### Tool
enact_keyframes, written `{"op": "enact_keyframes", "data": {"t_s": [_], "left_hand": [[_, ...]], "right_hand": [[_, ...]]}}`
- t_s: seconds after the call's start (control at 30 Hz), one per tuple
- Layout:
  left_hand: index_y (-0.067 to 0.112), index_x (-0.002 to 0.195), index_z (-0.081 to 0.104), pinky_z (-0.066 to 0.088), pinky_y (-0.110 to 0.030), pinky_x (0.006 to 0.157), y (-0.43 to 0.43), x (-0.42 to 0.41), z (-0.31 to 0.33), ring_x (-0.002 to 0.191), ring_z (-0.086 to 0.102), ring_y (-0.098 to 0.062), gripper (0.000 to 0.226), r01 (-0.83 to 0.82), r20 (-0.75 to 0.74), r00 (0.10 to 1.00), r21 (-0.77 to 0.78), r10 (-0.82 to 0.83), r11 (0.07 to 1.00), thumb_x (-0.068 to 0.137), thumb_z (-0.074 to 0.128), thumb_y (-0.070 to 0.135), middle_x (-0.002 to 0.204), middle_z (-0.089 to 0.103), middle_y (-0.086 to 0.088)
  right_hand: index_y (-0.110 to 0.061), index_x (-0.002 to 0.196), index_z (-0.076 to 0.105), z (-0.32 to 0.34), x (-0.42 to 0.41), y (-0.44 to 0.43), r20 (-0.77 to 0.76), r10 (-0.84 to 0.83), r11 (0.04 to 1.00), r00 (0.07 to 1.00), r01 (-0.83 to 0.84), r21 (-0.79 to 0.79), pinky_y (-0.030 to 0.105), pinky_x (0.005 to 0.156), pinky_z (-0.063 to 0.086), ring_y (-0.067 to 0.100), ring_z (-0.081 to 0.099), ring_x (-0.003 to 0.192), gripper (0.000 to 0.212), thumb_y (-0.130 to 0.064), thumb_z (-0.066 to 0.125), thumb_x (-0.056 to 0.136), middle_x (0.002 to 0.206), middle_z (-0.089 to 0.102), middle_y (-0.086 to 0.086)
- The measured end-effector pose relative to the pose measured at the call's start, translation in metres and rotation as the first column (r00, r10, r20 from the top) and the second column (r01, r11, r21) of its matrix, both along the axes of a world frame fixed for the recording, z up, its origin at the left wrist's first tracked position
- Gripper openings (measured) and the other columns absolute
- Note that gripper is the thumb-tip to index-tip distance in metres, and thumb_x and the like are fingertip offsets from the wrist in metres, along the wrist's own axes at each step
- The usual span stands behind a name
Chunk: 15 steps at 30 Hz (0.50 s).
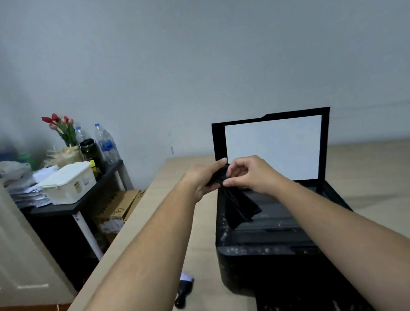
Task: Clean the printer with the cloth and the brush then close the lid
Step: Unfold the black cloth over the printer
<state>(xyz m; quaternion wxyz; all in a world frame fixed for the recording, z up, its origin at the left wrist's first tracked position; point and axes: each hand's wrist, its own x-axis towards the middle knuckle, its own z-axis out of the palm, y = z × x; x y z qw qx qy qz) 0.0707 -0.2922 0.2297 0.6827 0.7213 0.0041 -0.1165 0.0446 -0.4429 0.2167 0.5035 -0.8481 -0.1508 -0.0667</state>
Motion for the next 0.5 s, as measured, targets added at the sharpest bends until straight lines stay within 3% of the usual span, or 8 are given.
{"op": "enact_keyframes", "data": {"t_s": [0.1,0.2,0.3,0.33,0.4,0.5], "left_hand": [[0.013,0.087,0.068,0.048,-0.019,0.084,-0.013,0.002,0.001,0.086,0.058,-0.011,0.01,0.143,-0.05,0.988,-0.046,-0.145,0.989,0.085,0.069,0.022,0.089,0.064,-0.002],[0.012,0.086,0.067,0.048,-0.01,0.064,-0.024,0.004,0.004,0.08,0.056,-0.008,0.003,0.162,-0.048,0.985,-0.09,-0.167,0.983,0.084,0.068,0.011,0.083,0.063,0.0],[0.009,0.087,0.065,0.047,-0.008,0.049,-0.033,0.003,0.012,0.071,0.062,-0.005,0.006,0.143,-0.037,0.988,-0.124,-0.148,0.982,0.084,0.067,0.004,0.082,0.065,-0.001],[0.007,0.091,0.066,0.048,-0.008,0.049,-0.034,0.004,0.014,0.068,0.065,-0.003,0.009,0.162,-0.034,0.985,-0.124,-0.167,0.979,0.084,0.066,0.002,0.084,0.065,-0.001],[0.003,0.107,0.065,0.052,-0.009,0.061,-0.034,0.006,0.018,0.079,0.067,-0.006,0.025,0.226,-0.019,0.973,-0.085,-0.228,0.97,0.083,0.066,-0.001,0.092,0.067,-0.003],[-0.002,0.116,0.061,0.051,-0.021,0.092,-0.031,0.008,0.017,0.1,0.064,-0.02,0.039,0.27,0.017,0.963,-0.026,-0.27,0.962,0.079,0.065,-0.011,0.107,0.067,-0.013]], "right_hand": [[-0.018,0.074,0.069,0.0,-0.003,-0.025,-0.09,0.01,0.996,0.996,-0.001,0.093,0.032,0.077,0.057,0.02,0.066,0.075,0.013,-0.007,0.071,0.079,0.077,0.069,0.009],[-0.018,0.079,0.069,0.001,-0.008,-0.038,-0.071,0.005,0.993,0.997,0.003,0.117,0.028,0.078,0.057,0.018,0.067,0.079,0.011,-0.01,0.076,0.075,0.08,0.07,0.005],[-0.024,0.079,0.062,0.001,-0.01,-0.04,0.002,-0.039,0.996,0.999,0.039,0.078,0.025,0.076,0.053,0.014,0.064,0.078,0.028,-0.011,0.083,0.065,0.082,0.065,-0.002],[-0.024,0.078,0.06,0.0,-0.009,-0.04,0.013,-0.056,0.995,0.998,0.055,0.087,0.027,0.073,0.053,0.014,0.062,0.076,0.03,-0.009,0.083,0.065,0.081,0.063,-0.002],[-0.024,0.078,0.061,-0.001,-0.007,-0.043,0.01,-0.066,0.99,0.998,0.065,0.123,0.034,0.074,0.053,0.015,0.061,0.076,0.027,-0.007,0.08,0.068,0.08,0.063,0.0],[-0.015,0.088,0.069,0.002,-0.008,-0.052,-0.062,0.0,0.98,0.998,0.012,0.197,0.021,0.073,0.052,0.009,0.062,0.075,0.017,-0.004,0.074,0.076,0.08,0.067,0.0]]}}
